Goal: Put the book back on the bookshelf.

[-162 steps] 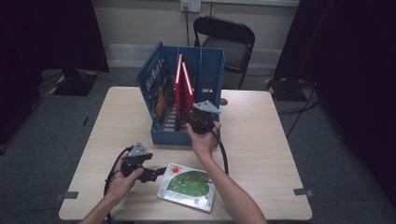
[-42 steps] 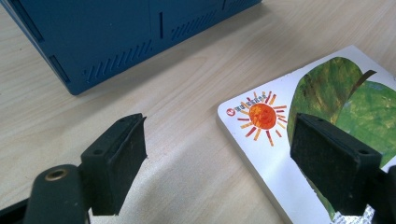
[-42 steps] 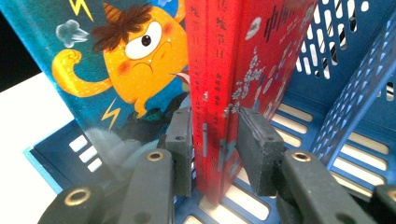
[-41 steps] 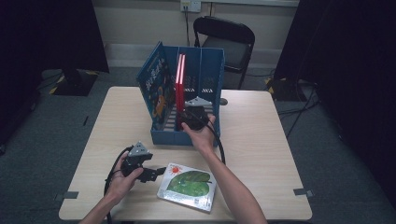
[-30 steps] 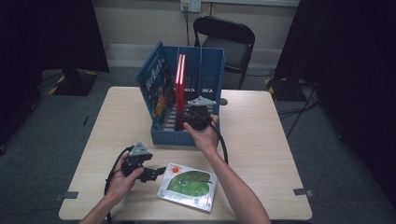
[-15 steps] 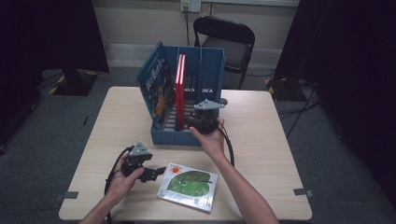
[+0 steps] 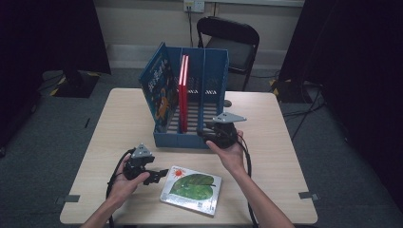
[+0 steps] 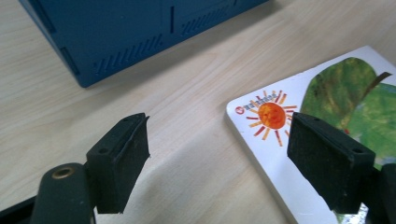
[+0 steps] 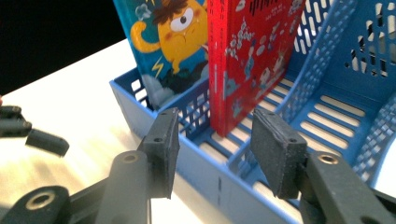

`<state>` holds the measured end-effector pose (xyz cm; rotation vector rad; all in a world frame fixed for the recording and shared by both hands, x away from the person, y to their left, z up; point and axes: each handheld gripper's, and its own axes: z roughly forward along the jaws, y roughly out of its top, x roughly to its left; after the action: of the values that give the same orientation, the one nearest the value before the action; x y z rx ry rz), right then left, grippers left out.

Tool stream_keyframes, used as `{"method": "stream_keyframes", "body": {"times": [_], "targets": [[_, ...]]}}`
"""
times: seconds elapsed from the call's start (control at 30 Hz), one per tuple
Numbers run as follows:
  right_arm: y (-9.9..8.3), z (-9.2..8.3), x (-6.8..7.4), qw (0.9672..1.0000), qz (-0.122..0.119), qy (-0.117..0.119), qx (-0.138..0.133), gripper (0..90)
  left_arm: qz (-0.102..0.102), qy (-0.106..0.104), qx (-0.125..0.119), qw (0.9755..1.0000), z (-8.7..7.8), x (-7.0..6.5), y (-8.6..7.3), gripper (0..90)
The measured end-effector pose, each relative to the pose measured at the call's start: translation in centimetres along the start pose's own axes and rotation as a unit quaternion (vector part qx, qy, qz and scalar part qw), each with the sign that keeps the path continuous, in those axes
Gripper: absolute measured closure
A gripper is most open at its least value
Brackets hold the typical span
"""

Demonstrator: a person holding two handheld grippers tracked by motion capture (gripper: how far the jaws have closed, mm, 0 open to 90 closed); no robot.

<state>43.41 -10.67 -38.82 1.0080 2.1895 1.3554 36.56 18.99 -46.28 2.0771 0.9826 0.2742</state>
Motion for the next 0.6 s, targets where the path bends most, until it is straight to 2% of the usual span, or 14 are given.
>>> {"method": "stream_keyframes", "body": {"times": [0.17, 0.33, 0.4, 0.6], "targets": [[-1.2, -2.2, 0.2, 0.9999, -0.009, -0.004, 0.006, 46.9, 0.001, 0.006, 0.001, 1.0000, 0.0, 0.0, 0.0, 22.7], [-2.8, -4.0, 0.2, 0.9997, -0.015, -0.007, 0.020, 44.0, 0.002, 0.011, 0.002, 0.9999, -0.3, -0.6, 0.2, 23.5], [-3.6, -4.6, 0.1, 0.9997, -0.005, -0.003, 0.026, 42.9, 0.003, 0.003, 0.002, 1.0000, -0.3, -0.9, 0.4, 23.7], [-6.1, -5.8, 0.3, 0.9987, -0.001, 0.000, 0.051, 38.0, 0.019, -0.015, 0.002, 0.9997, -0.5, -2.1, 0.9, 24.1]]}}
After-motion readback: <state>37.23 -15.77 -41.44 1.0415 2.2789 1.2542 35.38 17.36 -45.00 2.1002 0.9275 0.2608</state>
